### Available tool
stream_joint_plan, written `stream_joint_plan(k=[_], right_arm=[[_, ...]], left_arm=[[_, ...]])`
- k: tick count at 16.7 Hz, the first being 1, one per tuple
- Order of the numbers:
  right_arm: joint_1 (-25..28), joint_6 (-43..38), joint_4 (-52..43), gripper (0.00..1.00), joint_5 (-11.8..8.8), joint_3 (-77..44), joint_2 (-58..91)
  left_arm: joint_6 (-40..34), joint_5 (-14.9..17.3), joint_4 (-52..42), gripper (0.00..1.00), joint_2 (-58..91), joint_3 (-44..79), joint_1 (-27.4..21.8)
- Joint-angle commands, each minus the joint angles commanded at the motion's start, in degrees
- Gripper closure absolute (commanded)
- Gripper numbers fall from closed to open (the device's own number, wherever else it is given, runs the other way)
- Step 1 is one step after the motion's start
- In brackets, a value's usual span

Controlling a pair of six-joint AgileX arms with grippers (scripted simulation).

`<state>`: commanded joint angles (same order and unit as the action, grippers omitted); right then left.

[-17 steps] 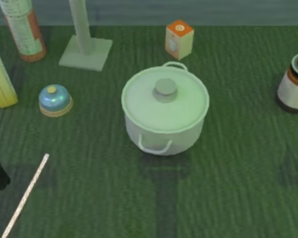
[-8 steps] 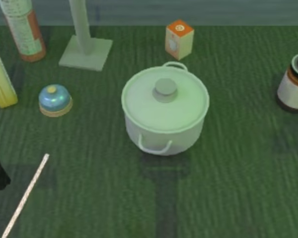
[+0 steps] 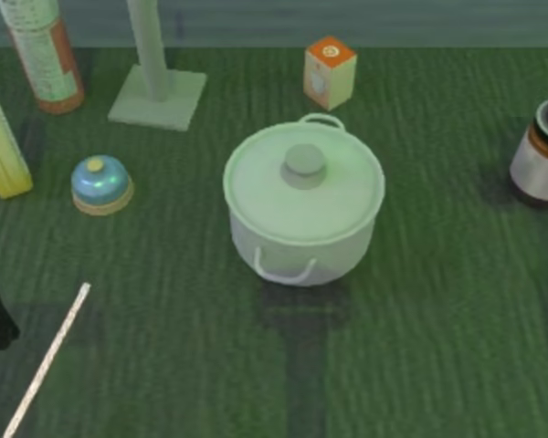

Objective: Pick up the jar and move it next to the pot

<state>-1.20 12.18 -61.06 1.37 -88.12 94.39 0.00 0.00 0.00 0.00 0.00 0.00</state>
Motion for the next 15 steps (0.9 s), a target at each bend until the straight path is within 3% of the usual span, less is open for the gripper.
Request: stream_joint_plan(k=[9,15], right_arm=[[0.85,6.80,-22.63,0.00,-0.62,-45.08,42.34],[1.22,8.60,-26.87,0.00,-0.95,-57.02,52.82]], left_arm=[[0.00,0.00,0.00,0.00,0.00,0.00,0.00],[0.00,0.00,0.00,0.00,0.00,0.00,0.00]])
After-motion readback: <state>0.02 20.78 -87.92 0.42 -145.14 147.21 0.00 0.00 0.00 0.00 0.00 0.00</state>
